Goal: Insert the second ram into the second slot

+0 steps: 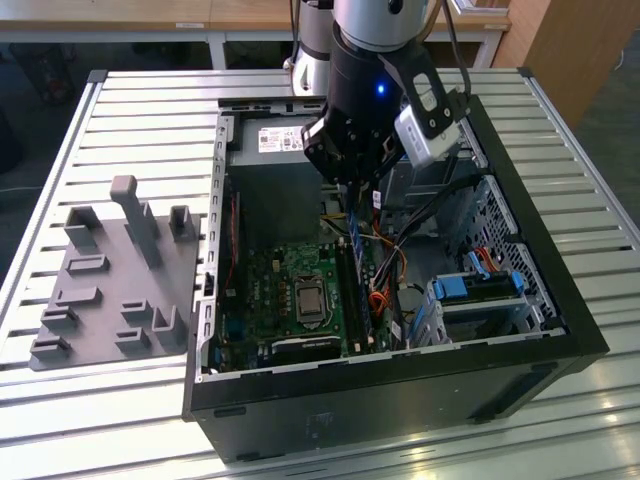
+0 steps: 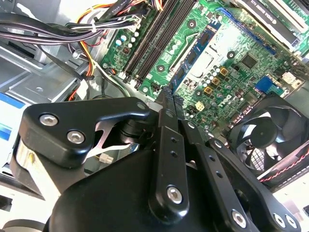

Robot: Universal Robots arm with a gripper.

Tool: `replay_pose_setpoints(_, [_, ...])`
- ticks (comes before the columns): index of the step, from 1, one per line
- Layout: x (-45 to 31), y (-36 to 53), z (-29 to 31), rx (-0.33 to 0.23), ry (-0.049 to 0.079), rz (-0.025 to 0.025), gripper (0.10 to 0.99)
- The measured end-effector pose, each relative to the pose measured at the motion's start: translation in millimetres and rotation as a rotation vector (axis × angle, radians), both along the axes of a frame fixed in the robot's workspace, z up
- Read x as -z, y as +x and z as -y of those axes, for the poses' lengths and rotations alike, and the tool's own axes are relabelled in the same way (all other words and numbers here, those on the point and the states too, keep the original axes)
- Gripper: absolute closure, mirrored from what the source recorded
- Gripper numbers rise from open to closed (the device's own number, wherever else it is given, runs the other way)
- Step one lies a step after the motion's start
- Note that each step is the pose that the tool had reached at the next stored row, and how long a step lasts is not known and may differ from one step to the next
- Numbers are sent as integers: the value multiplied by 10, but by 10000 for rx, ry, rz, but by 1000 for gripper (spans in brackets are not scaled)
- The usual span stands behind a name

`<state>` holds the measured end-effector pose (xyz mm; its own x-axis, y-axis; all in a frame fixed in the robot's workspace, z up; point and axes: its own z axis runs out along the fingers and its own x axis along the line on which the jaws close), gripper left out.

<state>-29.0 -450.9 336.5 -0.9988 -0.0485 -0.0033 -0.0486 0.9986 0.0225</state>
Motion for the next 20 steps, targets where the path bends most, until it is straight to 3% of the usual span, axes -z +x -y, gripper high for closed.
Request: replay_pose_setpoints(20, [34, 0, 0, 0, 0, 0, 973])
